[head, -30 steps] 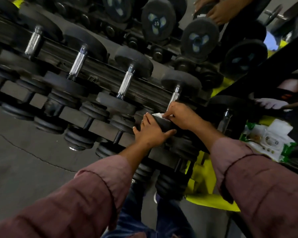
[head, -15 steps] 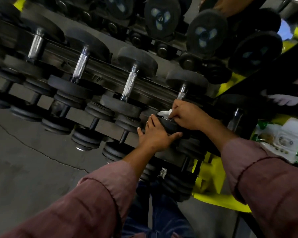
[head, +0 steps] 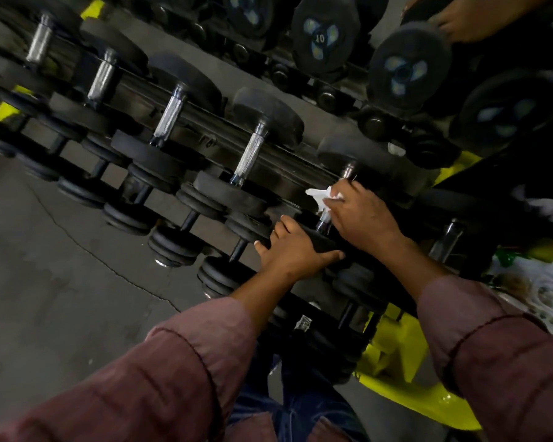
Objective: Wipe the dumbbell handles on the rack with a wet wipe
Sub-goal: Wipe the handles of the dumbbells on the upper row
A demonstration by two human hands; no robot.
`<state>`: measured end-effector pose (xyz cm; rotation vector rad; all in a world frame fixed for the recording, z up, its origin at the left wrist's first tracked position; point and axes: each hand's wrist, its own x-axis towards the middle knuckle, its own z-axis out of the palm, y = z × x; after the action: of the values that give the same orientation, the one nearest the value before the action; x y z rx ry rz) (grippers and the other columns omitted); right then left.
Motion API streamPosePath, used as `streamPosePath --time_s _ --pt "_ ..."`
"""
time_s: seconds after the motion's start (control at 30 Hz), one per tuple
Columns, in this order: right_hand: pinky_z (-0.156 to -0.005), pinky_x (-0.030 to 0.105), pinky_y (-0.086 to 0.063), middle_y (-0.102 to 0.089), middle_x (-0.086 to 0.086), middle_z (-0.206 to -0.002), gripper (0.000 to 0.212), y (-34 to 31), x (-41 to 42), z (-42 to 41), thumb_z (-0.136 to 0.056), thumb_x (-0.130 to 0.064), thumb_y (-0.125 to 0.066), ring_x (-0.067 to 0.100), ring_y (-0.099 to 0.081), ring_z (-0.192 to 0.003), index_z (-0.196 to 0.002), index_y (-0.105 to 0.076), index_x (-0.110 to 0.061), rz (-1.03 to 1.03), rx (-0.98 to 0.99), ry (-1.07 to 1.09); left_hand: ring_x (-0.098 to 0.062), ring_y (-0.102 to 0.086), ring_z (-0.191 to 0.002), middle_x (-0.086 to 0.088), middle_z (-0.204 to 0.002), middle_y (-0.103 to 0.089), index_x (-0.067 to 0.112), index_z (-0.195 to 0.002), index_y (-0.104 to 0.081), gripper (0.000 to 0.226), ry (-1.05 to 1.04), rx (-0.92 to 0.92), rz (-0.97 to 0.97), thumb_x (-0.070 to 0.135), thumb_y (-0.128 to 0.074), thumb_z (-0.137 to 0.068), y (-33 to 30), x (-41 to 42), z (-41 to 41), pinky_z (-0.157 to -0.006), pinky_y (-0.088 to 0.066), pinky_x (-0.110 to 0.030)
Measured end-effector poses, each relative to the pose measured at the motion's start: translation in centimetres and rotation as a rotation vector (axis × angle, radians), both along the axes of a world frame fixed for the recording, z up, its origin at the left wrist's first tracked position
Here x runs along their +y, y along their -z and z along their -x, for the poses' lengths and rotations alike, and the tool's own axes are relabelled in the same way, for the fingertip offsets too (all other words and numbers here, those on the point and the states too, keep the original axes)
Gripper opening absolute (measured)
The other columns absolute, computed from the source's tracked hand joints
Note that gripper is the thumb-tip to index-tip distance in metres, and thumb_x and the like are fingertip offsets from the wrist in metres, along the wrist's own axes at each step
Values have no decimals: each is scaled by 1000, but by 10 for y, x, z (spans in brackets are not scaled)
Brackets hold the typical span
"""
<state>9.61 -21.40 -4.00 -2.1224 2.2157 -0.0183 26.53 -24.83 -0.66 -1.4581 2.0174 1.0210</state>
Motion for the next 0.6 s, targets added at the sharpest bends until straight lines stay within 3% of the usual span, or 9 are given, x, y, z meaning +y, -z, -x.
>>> streamPosePath --time_s 0.07,0.2,0.33,0.47,0.6 --pt "-74 41 -49 -55 9 -119 28 2 4 3 -92 -26 -53 29 -55 -100 -115 -67 -16 22 10 9 -33 -13 -155 -16 -169 -5 5 -160 7 144 -1 -12 14 88 -65 -66 2 1 -1 -122 -7 -65" --pt "-78 42 -46 -54 14 -124 41 6 2 0 -92 -19 -53 33 -56 -97 -132 -58 -11 105 36 257 -32 -11 -156 -17 -170 -3 6 -160 8 145 15 -25 1 90 -63 -66 0 -3 0 -123 -4 -63" --pt "-92 36 -48 -45 12 -138 48 5 3 -20 -96 -14 -49 29 -56 -111 -143 -49 -8 159 -282 516 -32 -11 -156 -18 -169 -3 5 -160 9 144 39 -52 5 90 -61 -67 0 -4 1 -124 -6 -61" --pt "-103 31 -39 -46 17 -143 52 -5 4 -42 -94 -18 -56 31 -51 -125 -144 -48 -7 100 -645 855 -32 -11 -156 -18 -169 -2 4 -159 10 144 49 -60 -8 90 -61 -68 1 -5 2 -124 -7 -60" --pt "-94 33 -43 -62 24 -119 41 -4 2 -32 -90 -15 -57 38 -58 -113 -130 -60 -6 86 -692 871 -33 -13 -155 -20 -169 -3 2 -159 11 144 72 -58 -11 89 -61 -69 -1 -7 2 -125 -7 -58"
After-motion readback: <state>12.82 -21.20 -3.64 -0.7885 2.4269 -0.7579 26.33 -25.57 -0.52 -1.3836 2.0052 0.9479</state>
